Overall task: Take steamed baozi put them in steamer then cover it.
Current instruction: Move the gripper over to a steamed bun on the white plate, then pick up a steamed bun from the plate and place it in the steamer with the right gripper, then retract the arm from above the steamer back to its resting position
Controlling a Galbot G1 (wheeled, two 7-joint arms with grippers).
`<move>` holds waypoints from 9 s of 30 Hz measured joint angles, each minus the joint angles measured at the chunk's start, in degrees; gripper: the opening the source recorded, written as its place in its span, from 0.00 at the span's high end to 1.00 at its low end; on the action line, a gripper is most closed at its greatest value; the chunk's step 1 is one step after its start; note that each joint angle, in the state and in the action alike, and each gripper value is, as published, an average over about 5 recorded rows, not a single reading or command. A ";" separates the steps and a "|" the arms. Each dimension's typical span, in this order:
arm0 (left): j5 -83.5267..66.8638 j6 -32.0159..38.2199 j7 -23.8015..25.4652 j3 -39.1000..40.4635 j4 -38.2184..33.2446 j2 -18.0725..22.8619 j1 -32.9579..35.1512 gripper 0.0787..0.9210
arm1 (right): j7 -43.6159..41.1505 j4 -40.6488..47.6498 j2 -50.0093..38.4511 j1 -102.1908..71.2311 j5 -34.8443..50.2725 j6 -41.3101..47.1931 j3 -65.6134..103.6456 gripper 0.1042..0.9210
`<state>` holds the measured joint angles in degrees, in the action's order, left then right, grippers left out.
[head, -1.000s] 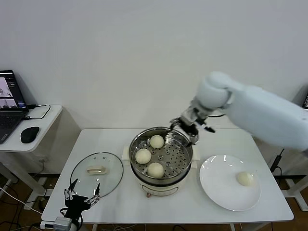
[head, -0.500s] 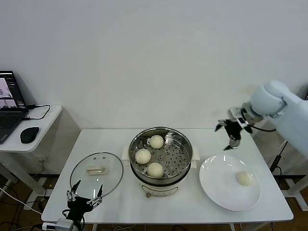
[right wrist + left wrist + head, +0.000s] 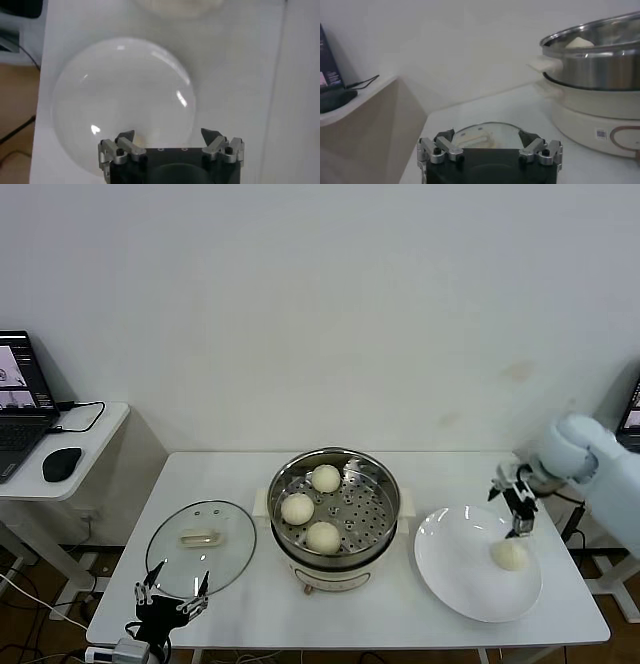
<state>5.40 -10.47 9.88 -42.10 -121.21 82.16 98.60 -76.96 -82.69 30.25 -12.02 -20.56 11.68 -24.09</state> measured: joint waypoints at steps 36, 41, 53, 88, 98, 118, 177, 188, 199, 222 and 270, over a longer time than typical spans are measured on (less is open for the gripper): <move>1.51 0.17 0.06 0.62 2.12 0.58 -0.28 0.12 | 4.86 10.16 6.19 -11.00 -9.40 -1.61 7.19 0.12; 1.58 0.09 0.13 0.76 2.47 0.68 -0.72 0.12 | 4.82 11.12 6.74 -10.78 -9.62 -1.80 7.12 0.12; 1.67 0.01 0.20 0.85 3.01 0.68 -1.27 0.12 | 4.42 12.41 7.52 -10.65 -9.55 -1.89 7.08 0.14; 1.90 0.63 -0.36 0.99 2.81 0.53 -3.04 0.12 | 2.18 4.70 4.96 12.80 7.89 5.18 -9.98 0.38; 1.71 0.81 -0.42 0.74 1.65 -0.34 -2.77 0.12 | 1.89 4.72 12.96 31.19 21.06 9.96 -23.98 0.38; 1.35 1.68 -1.50 0.37 1.12 -0.60 -3.62 0.12 | 2.51 11.26 31.61 44.50 34.81 15.72 -39.92 0.38; -1.71 0.74 -4.24 0.82 0.26 -0.47 -3.18 0.12 | 8.95 6.25 25.01 33.20 35.11 17.68 -28.77 0.12; -3.08 1.78 -6.48 0.96 -1.57 -1.05 -1.62 0.12 | 23.69 -4.59 13.95 14.83 42.70 14.11 -2.93 0.12; -3.10 4.91 -7.18 1.55 0.34 -2.45 -3.02 0.12 | 45.35 -15.63 11.58 -16.57 47.35 5.91 27.54 0.12; 15.51 15.78 -11.37 1.16 9.14 -6.27 -7.53 0.12 | 68.72 -27.55 36.34 -67.21 48.39 -10.97 64.64 0.12; 69.71 2.04 -14.27 15.02 29.15 -13.82 -22.83 0.12 | 73.18 -30.90 46.65 -79.13 42.77 -12.92 69.62 0.12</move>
<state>75.11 -8.43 -4.39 -27.08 -92.07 68.34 75.77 -3.78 -113.59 76.89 -91.15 22.21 -1.24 45.54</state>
